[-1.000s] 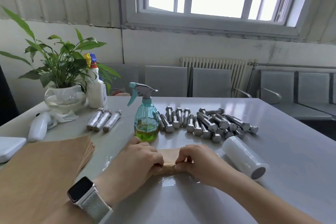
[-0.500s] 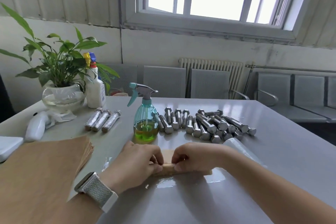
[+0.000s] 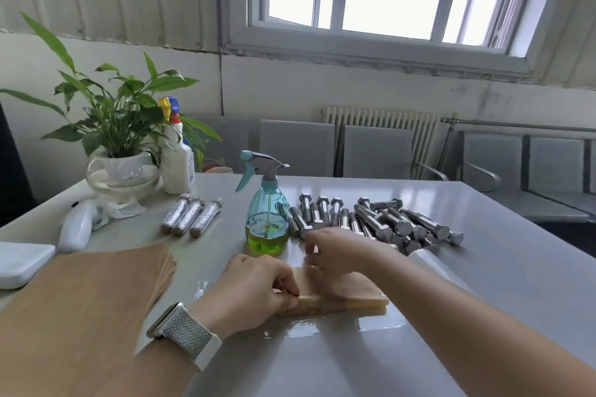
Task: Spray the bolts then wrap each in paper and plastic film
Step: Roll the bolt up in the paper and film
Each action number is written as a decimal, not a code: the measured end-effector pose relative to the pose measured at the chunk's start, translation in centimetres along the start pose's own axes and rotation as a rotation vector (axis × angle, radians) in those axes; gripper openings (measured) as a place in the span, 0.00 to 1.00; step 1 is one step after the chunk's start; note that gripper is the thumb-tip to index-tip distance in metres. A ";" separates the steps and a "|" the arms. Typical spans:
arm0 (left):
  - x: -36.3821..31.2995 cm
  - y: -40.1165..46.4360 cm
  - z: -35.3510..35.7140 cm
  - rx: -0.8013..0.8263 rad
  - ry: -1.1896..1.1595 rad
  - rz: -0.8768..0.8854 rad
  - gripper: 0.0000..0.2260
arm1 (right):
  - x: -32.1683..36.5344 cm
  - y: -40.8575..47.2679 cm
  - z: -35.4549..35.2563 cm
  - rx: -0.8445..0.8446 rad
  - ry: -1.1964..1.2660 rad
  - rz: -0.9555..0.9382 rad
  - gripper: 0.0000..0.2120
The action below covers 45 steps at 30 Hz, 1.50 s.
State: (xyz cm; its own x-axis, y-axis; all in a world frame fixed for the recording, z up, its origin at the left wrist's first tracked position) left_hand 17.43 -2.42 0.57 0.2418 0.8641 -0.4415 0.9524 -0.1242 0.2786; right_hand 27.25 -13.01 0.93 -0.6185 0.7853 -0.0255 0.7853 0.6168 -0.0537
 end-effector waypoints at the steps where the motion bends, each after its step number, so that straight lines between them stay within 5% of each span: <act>1: 0.0 0.1 -0.1 0.007 0.006 -0.004 0.05 | -0.1 0.2 0.3 0.013 0.005 0.017 0.14; 8: 0.1 0.2 -0.1 -0.008 0.008 0.003 0.02 | -0.8 -0.3 -0.1 0.164 0.223 0.006 0.15; 14: -0.7 0.2 0.0 -0.074 0.161 0.096 0.08 | 0.4 -2.1 -1.5 0.190 0.088 -0.131 0.06; 18: -1.1 0.2 0.1 -0.064 0.213 0.122 0.08 | 1.5 -3.4 -2.6 0.148 -0.075 -0.173 0.15; 29: -1.8 -0.4 0.0 -0.087 0.284 0.205 0.09 | 1.8 -6.4 -0.9 -0.127 0.007 -0.231 0.13; 34: -1.9 -1.0 0.0 -0.147 0.325 0.235 0.11 | 1.2 -6.4 -0.2 -0.124 -0.023 -0.167 0.19; 41: -3.5 -2.4 -0.9 -0.255 0.351 0.426 0.02 | 1.7 -7.0 -0.8 -0.176 -0.030 -0.124 0.14; 43: -3.5 -2.8 -1.1 -0.287 0.324 0.455 0.03 | 1.6 -7.4 -0.7 -0.192 -0.034 -0.091 0.16; 45: -3.3 -2.8 -1.1 -0.268 0.263 0.411 0.14 | 1.8 -8.0 -0.8 -0.214 -0.028 -0.069 0.13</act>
State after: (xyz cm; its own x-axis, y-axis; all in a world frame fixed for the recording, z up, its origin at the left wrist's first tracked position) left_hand 13.76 -4.41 2.23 0.4967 0.8673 -0.0326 0.7001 -0.3782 0.6057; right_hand 19.91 -16.48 2.09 -0.6690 0.7410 -0.0572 0.7270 0.6685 0.1566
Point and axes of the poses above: each hand's wrist, its own y-axis towards the middle knuckle, its own z-axis out of the palm, x = y × z, the point moved 7 cm from there along y, towards the middle knuckle, and after that the axes turned 4 degrees about -x, right-handed, at the moved point
